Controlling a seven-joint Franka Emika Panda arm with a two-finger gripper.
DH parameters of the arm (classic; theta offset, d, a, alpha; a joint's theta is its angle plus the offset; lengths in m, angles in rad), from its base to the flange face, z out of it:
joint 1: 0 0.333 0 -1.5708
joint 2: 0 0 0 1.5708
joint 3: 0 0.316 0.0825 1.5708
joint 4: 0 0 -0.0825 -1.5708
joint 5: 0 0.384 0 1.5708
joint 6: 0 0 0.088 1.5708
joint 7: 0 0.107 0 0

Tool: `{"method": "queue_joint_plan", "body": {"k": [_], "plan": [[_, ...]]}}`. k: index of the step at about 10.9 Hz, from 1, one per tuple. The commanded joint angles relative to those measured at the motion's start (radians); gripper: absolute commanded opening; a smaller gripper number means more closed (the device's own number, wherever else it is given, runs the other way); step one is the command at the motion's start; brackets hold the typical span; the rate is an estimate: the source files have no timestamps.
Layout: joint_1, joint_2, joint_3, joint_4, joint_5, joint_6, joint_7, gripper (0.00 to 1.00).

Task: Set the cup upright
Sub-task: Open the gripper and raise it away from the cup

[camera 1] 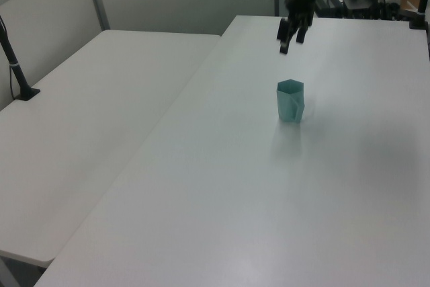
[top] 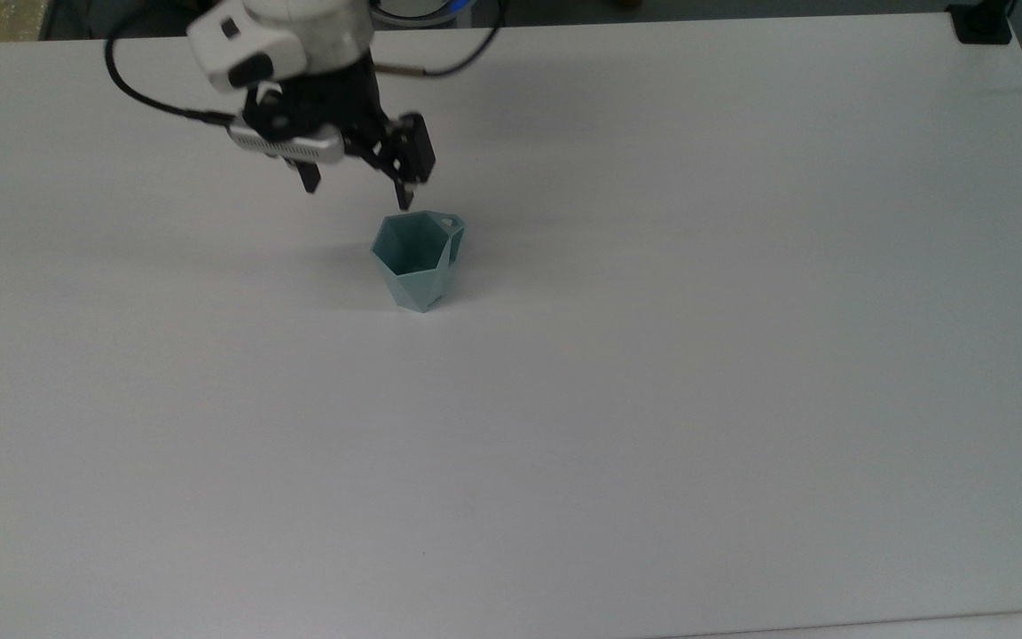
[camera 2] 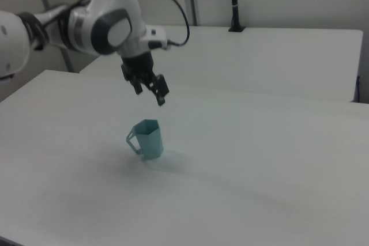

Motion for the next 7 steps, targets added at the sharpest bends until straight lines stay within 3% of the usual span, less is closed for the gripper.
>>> {"method": "queue_joint_plan", "body": {"k": [1,4,7], "plan": [[-0.041,-0.114,-0.017,0.022,0.016,-0.152,-0.15,1.0],[-0.105,-0.136,-0.017,0.133,0.014,-0.35,-0.245,1.0],[-0.115,-0.148,-0.015,0.158,0.014,-0.375,-0.246,1.0]]}}
